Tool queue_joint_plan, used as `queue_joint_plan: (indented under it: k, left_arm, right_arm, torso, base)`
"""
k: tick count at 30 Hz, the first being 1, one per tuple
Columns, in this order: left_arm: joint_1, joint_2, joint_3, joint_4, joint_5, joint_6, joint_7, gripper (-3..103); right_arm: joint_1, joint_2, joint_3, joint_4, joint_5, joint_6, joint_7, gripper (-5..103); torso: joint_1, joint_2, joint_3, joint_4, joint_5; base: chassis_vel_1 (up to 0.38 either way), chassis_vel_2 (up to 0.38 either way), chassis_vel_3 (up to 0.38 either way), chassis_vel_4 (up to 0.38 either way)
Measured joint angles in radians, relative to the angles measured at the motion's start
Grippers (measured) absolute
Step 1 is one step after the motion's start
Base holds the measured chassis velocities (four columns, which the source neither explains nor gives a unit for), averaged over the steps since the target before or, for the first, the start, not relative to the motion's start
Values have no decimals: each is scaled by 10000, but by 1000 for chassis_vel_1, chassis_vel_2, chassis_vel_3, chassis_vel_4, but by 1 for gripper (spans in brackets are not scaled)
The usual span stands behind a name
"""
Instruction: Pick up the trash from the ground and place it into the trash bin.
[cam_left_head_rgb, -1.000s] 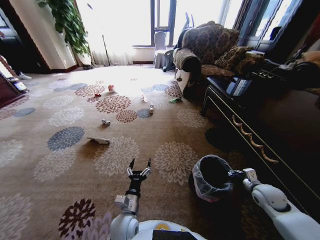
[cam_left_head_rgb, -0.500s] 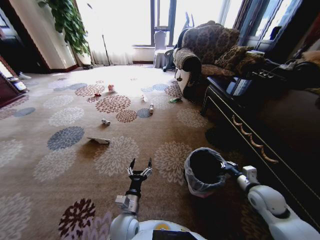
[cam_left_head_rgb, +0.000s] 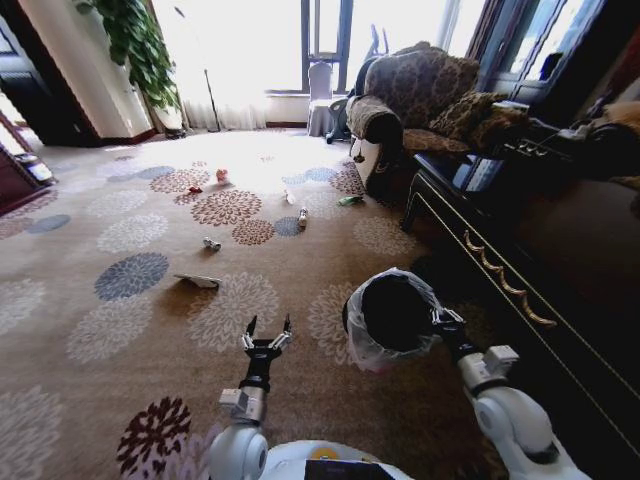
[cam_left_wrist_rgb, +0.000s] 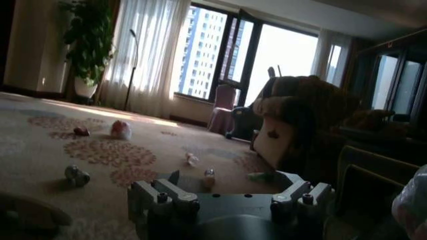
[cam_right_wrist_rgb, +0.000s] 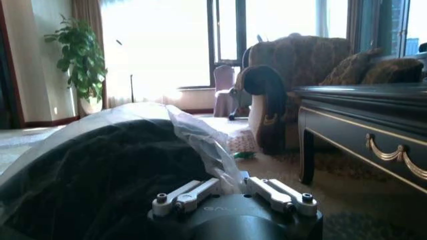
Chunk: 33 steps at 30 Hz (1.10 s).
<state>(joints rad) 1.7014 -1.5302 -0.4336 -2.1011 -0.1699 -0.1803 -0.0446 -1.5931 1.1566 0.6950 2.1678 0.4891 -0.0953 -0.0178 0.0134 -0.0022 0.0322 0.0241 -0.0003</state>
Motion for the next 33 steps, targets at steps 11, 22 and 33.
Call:
queue_joint_plan:
  k: [11, 22, 33]
  left_arm:
    - [-169, 438, -421, 563, -811, 528, -86, 97]
    - [151, 1438, -188, 1060, -581, 100, 84, 96]
    - [1162, 501, -1067, 920, 101, 2, 181, 98]
  right_arm:
    - [-209, 753, -416, 23, -857, 276, -1, 0]
    - [67, 1527, -637, -659, -1532, 608, 1, 0]
    - [341, 1273, -981, -1249, -661, 1370, -1, 0]
  torso:
    - [0, 0, 0, 0, 1]
    - [0, 0, 0, 0, 4]
    - [0, 1, 0, 4, 3]
  base:
    - [0, 0, 0, 0]
    - [116, 109, -114, -117]
    - [280, 282, -288, -279]
